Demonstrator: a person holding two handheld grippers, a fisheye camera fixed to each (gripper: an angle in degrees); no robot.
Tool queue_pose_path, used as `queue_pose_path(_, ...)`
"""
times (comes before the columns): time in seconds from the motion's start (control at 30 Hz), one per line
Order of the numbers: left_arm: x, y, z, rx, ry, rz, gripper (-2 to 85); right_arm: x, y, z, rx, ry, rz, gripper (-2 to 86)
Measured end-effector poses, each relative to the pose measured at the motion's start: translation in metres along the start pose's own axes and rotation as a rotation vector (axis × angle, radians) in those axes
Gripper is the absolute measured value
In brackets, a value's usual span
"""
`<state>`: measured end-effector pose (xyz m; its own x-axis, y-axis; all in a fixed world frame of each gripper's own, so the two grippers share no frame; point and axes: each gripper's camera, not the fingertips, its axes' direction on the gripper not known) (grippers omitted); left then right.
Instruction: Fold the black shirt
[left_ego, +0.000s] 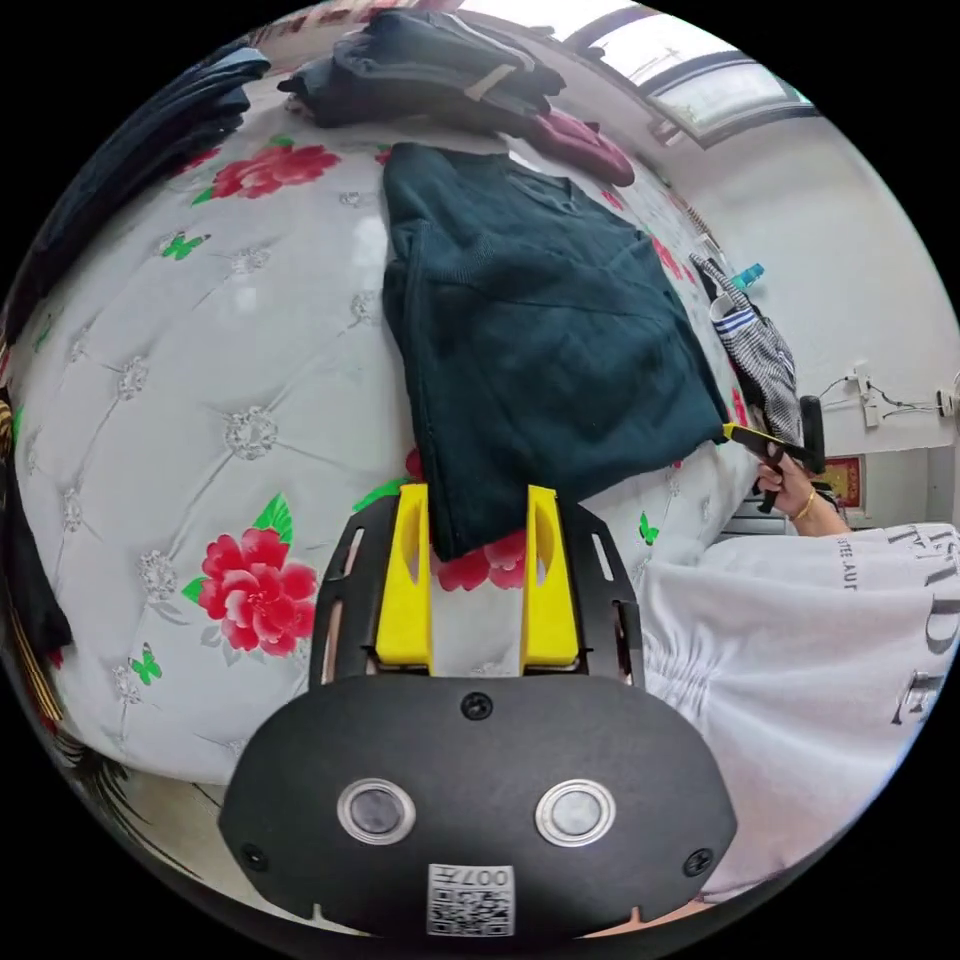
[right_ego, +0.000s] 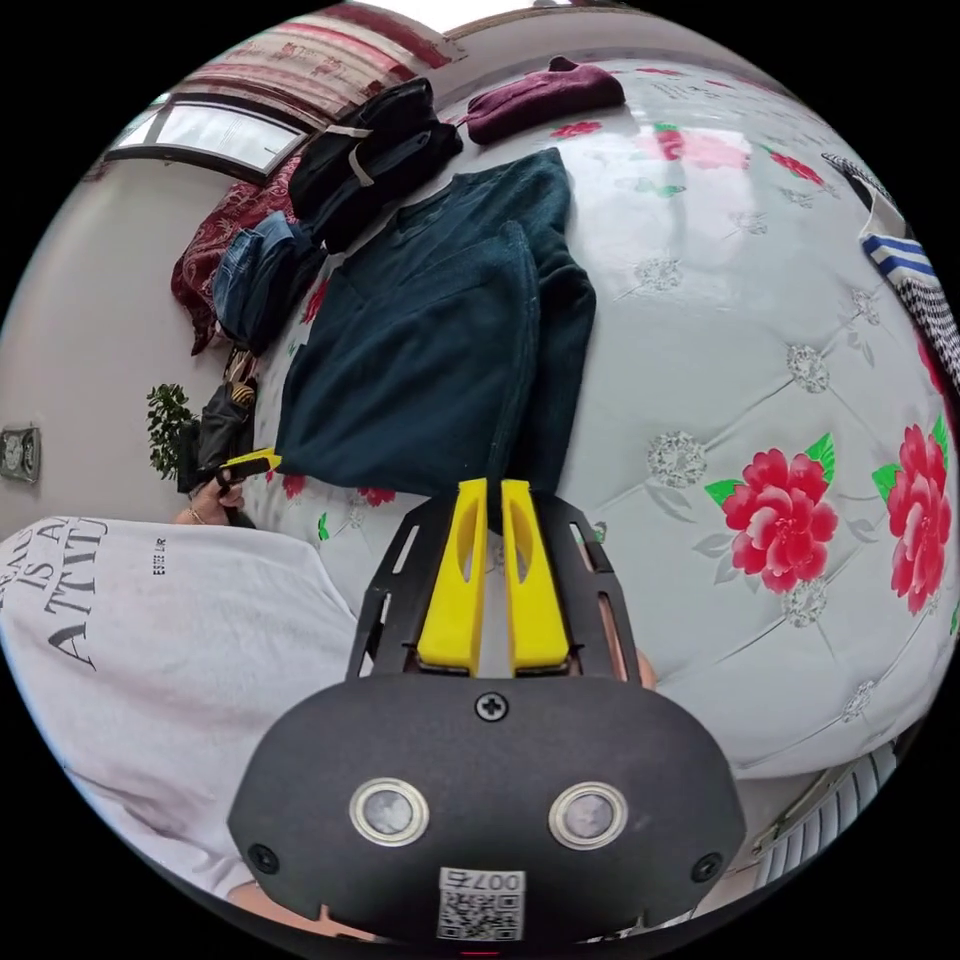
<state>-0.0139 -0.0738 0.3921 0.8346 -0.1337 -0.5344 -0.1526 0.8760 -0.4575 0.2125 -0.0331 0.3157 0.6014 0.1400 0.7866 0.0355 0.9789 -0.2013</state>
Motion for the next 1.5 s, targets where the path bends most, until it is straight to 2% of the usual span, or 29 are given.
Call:
queue_pose_path(0.13, -0.002, -0.004, -0.008, -0.034, 0.060, 0.041, 4.7, 0.005, 0.016, -0.024, 0.005, -0.015, -0.016, 0.1)
queue_pose_path(0.37, -0.003, 0.033, -0.065, -0.008, 0.267, 0.029, 3.0, 0.002, 0.090, -0.069, -0.005, -0.129, -0.007, -0.2)
queue_pose_path(0.5, -0.013, 0.041, -0.106, 0.006, 0.460, -0.033, 1.6, 0.009, 0.117, -0.115, 0.052, -0.306, 0.040, -0.2)
queue_pose_path(0.63, -0.034, -0.001, -0.138, 0.055, 0.576, -0.037, 0.8, 0.023, 0.090, -0.164, 0.141, -0.435, 0.050, -0.1)
queue_pose_path(0.73, -0.061, -0.070, -0.154, 0.145, 0.642, -0.044, 1.1, 0.037, 0.028, -0.192, 0.187, -0.476, 0.039, 0.0)
queue_pose_path(0.83, -0.095, -0.150, -0.142, 0.217, 0.641, -0.211, 2.6, 0.057, -0.054, -0.197, 0.251, -0.474, 0.093, 0.5)
queue_pose_path(0.93, -0.113, -0.198, -0.119, 0.324, 0.520, -0.421, 6.8, 0.084, -0.118, -0.175, 0.331, -0.308, 0.208, 2.0)
queue_pose_path(1.0, -0.117, -0.206, -0.100, 0.306, 0.476, -0.525, 8.9, 0.107, -0.133, -0.153, 0.298, -0.202, 0.300, 3.6)
queue_pose_path(1.13, -0.106, -0.182, -0.086, 0.271, 0.395, -0.452, 9.6, 0.130, -0.083, -0.135, 0.350, -0.175, 0.379, 6.3)
queue_pose_path(1.27, -0.099, -0.100, -0.095, 0.328, 0.324, -0.432, 9.4, 0.154, 0.028, -0.126, 0.466, -0.223, 0.584, 9.1)
queue_pose_path(1.37, -0.105, -0.052, -0.095, 0.346, 0.381, -0.485, 9.5, 0.165, 0.072, -0.102, 0.437, -0.293, 0.682, 10.4)
queue_pose_path(1.5, -0.110, -0.037, -0.083, 0.319, 0.456, -0.506, 10.3, 0.171, 0.055, -0.065, 0.407, -0.330, 0.681, 10.8)
